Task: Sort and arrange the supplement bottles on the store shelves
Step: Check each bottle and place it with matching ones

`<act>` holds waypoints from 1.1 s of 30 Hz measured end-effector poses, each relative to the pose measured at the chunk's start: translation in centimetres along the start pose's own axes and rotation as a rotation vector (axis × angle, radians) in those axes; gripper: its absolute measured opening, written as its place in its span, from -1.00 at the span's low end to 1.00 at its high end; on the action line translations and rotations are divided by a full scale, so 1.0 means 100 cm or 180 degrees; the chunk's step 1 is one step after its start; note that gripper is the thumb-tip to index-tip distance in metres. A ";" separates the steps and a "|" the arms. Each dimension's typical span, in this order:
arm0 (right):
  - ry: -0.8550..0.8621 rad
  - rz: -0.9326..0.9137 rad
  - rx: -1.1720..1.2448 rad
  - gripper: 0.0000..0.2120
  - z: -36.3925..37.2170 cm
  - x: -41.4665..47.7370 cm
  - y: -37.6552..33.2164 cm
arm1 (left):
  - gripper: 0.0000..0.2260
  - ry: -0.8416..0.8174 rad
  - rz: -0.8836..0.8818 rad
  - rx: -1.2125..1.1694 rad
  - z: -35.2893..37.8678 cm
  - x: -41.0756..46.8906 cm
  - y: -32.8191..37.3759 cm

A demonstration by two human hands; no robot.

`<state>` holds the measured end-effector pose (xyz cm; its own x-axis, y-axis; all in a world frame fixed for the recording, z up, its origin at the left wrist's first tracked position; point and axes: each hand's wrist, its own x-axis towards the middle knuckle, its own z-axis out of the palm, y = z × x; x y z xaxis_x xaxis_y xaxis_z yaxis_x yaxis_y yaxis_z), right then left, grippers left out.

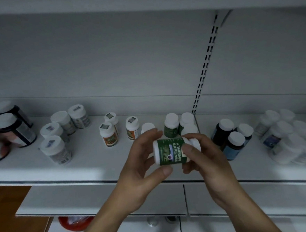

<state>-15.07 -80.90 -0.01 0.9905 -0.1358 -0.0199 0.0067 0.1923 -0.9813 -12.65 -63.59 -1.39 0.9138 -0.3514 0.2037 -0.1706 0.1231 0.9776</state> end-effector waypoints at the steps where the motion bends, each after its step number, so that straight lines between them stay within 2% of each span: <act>1: 0.0009 0.0039 -0.0016 -0.56 0.000 0.000 0.001 | -0.50 -0.0070 0.0044 -0.0077 -0.001 0.000 0.000; 5: -0.0081 -0.0077 -0.0171 -0.52 0.000 -0.001 0.001 | -0.60 0.0122 -0.0104 -0.0376 -0.001 0.003 0.006; 9: -0.0210 -0.0242 -0.0242 -0.46 -0.001 -0.003 -0.002 | -0.70 0.0410 -0.0415 -0.0150 0.004 0.006 0.008; 11: -0.0142 -0.0206 -0.0211 -0.49 -0.001 -0.002 -0.002 | -0.60 0.0321 -0.0447 -0.0127 0.003 0.006 0.007; 14: 0.0029 -0.0128 -0.0076 -0.54 -0.002 -0.001 0.001 | -0.45 0.0128 -0.0135 -0.0149 0.002 0.004 0.003; 16: 0.0017 -0.0098 -0.0074 -0.52 -0.004 -0.001 0.001 | -0.51 0.0127 -0.0020 -0.0237 0.002 0.004 0.002; 20: -0.0178 -0.0246 -0.0214 -0.46 -0.007 -0.004 -0.001 | -0.61 0.0419 -0.0203 -0.0246 0.005 0.007 0.005; 23: -0.0144 -0.0253 -0.0180 -0.47 -0.007 -0.004 -0.001 | -0.58 0.0386 -0.0325 -0.0102 0.005 0.006 0.005; 27: 0.0053 -0.0085 -0.0056 -0.54 -0.007 -0.002 0.001 | -0.49 0.0106 -0.0017 -0.0199 0.006 0.003 0.003; 33: -0.0086 -0.0186 -0.0289 -0.51 -0.008 -0.004 0.001 | -0.63 0.0432 -0.0267 -0.0174 0.008 0.007 0.005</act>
<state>-15.61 -81.63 -0.27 0.9921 -0.1179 0.0419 0.0534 0.0959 -0.9940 -12.36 -64.56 -0.71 0.9660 -0.2343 0.1090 -0.0748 0.1502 0.9858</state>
